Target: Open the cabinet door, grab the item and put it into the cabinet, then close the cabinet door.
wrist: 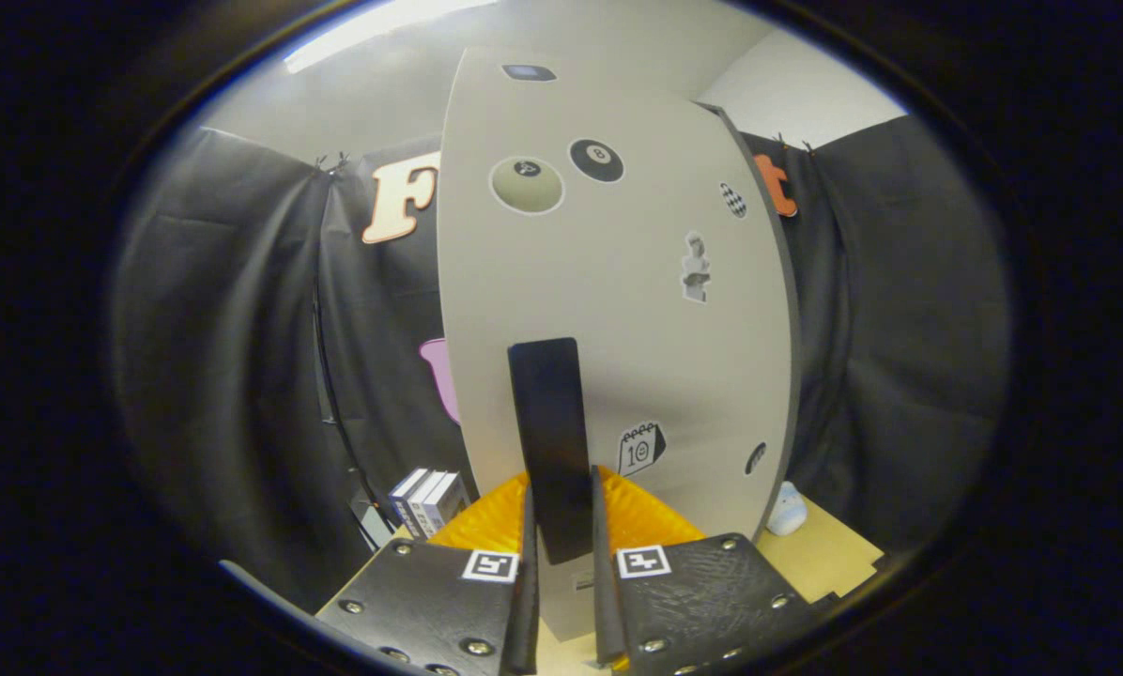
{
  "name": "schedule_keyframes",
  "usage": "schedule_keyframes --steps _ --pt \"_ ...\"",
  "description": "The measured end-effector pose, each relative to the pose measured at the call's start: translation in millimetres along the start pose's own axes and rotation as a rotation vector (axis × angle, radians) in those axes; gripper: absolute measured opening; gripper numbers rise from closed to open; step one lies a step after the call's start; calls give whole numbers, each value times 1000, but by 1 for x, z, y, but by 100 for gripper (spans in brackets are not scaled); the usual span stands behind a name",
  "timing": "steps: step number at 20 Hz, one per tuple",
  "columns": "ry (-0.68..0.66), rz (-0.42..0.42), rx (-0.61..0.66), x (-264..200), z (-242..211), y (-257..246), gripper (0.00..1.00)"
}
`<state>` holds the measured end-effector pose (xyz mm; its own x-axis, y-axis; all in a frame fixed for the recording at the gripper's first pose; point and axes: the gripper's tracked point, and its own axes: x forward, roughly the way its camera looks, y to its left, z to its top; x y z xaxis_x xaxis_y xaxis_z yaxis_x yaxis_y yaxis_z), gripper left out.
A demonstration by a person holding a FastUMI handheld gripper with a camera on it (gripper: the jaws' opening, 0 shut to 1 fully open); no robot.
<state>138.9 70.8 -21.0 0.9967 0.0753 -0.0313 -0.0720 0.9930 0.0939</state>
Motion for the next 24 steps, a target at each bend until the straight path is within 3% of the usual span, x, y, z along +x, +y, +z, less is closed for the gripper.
schedule_keyframes --steps 6,16,17,19,24 --pt "0 -59 5 -55 7 -51 24" --pt "4 -252 -45 -119 23 -158 23" --pt "7 -248 -44 -124 25 -165 23" --pt "3 -231 -43 -129 28 -185 10" --pt "13 -199 -36 -131 35 -235 9"
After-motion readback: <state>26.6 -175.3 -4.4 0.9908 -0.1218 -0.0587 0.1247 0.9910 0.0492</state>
